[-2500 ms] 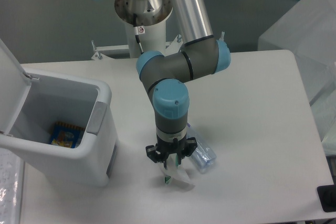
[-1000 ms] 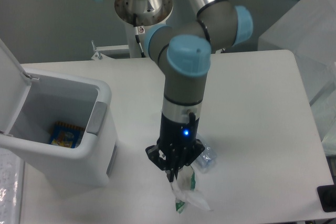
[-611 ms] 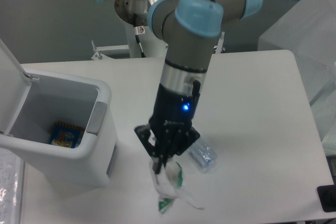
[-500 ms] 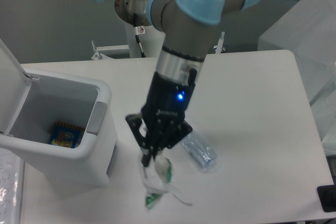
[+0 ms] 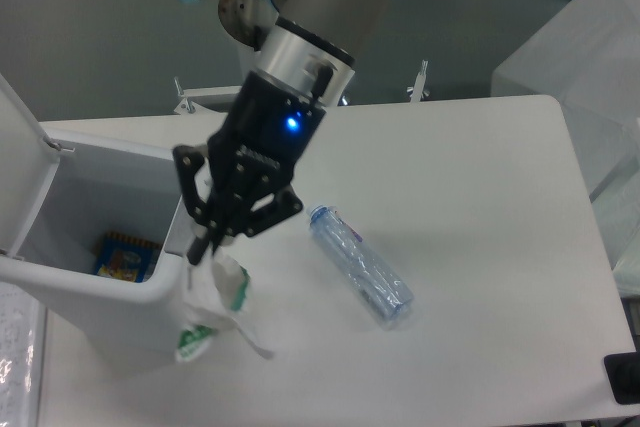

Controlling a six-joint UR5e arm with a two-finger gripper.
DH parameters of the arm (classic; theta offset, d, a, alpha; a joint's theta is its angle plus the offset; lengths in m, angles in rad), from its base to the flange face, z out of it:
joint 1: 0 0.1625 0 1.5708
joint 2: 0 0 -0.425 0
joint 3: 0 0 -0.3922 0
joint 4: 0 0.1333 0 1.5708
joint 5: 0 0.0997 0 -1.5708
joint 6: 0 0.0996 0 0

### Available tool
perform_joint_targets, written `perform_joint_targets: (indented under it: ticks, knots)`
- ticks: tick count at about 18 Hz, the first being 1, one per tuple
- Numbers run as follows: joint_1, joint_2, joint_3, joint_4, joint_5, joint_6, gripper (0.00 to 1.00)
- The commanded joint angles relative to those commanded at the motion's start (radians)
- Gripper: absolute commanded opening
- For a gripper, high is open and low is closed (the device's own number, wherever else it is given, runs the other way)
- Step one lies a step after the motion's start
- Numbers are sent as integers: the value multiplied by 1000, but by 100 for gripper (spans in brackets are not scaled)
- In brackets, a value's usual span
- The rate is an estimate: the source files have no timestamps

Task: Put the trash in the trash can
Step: 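Carry the held bag over the white trash bin, then open the gripper to drop the bag into the bin, then move the gripper over to the clear plastic water bottle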

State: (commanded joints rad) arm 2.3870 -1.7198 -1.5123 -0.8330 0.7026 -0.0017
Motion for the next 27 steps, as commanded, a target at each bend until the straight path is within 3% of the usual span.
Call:
perform_joint_targets:
  ticks: [6, 12, 13, 14, 15, 16, 17, 18, 24, 27]
  knots:
    - [-11, 123, -189, -2, 0, 140, 21]
    - [-34, 131, -200, -2, 0, 141, 21]
    - [-35, 129, -197, 0, 0, 143, 32]
    - [-35, 125, -189, 0, 2, 141, 35]
    - [-34, 118, -175, 0, 2, 147, 49]
    - [-23, 112, -155, 2, 5, 170, 80]
    - [-8, 100, -141, 0, 11, 184, 93]
    - [18, 92, -131, 0, 12, 177, 99]
    - [150, 51, -143, 0, 24, 183, 100]
    - [165, -7, -128, 0, 182, 169, 100]
